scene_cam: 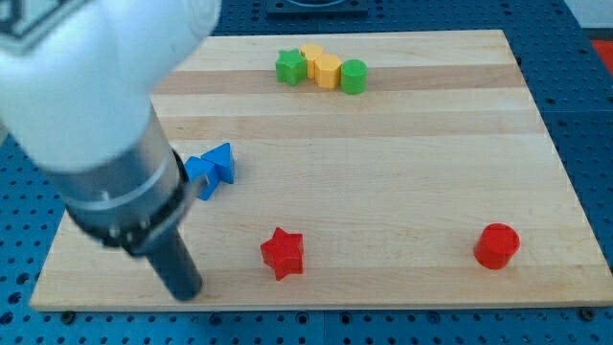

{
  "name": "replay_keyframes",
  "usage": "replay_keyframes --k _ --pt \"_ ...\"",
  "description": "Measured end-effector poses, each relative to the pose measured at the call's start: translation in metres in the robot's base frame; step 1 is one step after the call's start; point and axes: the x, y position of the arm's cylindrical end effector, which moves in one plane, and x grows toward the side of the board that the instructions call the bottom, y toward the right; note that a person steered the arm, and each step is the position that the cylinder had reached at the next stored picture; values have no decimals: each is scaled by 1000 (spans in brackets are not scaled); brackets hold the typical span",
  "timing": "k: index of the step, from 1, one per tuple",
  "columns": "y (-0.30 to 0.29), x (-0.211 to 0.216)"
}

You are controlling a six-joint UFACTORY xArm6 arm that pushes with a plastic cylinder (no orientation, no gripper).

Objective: Move the red star diagonally bottom right to the blue triangle

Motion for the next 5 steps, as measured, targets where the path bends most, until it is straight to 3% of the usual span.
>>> replay_keyframes --k 2,3,5 --pt "32 3" --pt "140 3" --pt "147 -1"
